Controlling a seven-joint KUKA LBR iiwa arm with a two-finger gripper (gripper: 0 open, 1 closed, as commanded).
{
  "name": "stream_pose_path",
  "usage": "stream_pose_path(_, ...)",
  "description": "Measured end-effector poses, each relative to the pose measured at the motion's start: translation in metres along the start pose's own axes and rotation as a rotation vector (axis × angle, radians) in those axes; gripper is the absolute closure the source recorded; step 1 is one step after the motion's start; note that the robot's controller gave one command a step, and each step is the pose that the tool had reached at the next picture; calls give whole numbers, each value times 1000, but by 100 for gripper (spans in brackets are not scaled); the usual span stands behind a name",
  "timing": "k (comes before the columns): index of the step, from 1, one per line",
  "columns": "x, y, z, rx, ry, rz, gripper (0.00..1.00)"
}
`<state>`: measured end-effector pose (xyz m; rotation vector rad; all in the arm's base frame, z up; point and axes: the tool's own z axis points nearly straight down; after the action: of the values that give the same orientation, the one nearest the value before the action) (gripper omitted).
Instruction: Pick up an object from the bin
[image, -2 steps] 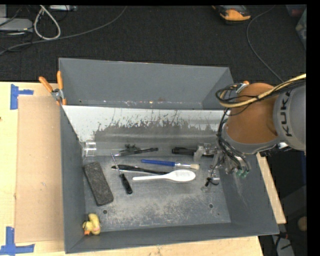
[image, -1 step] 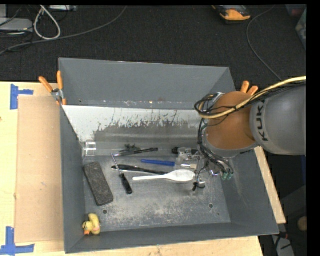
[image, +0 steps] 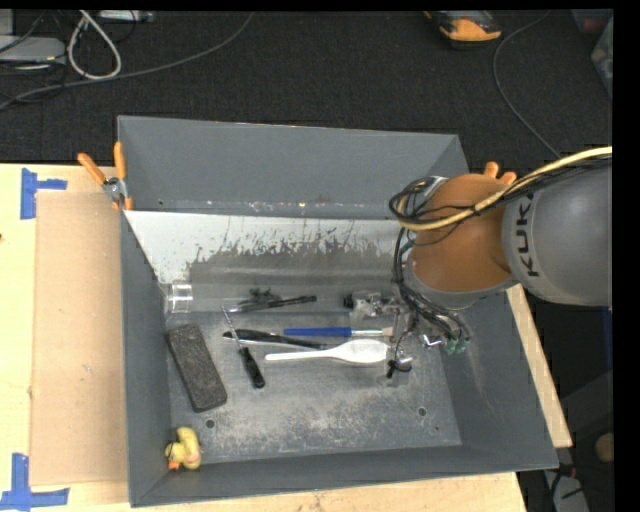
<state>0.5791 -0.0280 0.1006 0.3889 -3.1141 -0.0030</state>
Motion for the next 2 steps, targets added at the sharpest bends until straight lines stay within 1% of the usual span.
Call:
stream_pose_path(1, 25, 35, 2, -6, 8, 136, 0)
stream_pose_path(2, -19, 9, 28, 1, -7, -123, 0)
